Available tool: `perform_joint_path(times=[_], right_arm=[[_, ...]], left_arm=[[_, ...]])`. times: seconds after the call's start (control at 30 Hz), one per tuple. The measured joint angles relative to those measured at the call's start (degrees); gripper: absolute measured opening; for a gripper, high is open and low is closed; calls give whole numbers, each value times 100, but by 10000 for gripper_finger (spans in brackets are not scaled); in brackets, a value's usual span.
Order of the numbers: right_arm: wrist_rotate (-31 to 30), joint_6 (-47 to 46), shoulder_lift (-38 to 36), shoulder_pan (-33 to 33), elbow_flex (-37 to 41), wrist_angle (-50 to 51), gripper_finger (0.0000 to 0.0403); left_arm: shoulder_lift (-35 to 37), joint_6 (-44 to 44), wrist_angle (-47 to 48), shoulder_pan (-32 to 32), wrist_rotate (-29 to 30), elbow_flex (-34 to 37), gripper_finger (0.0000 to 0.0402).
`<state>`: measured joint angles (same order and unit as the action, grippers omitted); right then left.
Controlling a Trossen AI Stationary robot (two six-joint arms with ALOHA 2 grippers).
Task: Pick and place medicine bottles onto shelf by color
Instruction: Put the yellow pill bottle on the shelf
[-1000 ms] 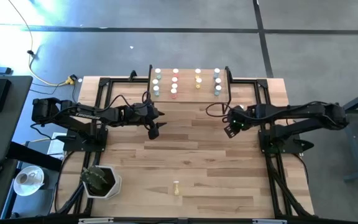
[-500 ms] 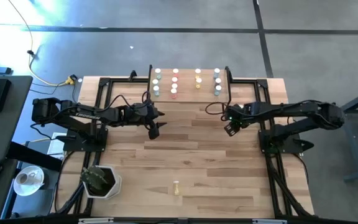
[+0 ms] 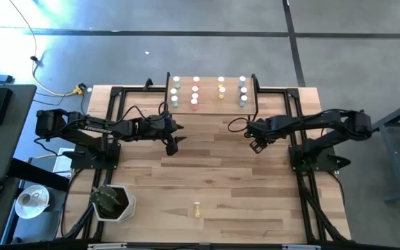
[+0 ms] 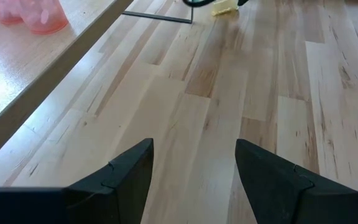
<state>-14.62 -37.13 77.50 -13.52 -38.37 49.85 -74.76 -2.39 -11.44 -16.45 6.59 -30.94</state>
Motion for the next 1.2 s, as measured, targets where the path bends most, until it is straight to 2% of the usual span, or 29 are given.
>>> perform_joint_path(times=[0.5, 0.93, 1.03, 1.2], right_arm=[[-15, 160, 757, 0, -20, -221, 187], [302, 162, 775, -2, -55, -229, 99], [477, 195, 788, -2, -150, -172, 95], [1152, 269, 791, 80, -334, -293, 93]], left_arm=[[0, 0, 0, 0, 0, 0, 218], [0, -53, 0, 0, 0, 0, 218], [0, -50, 0, 0, -66, 0, 218], [0, -62, 0, 0, -437, 0, 218]])
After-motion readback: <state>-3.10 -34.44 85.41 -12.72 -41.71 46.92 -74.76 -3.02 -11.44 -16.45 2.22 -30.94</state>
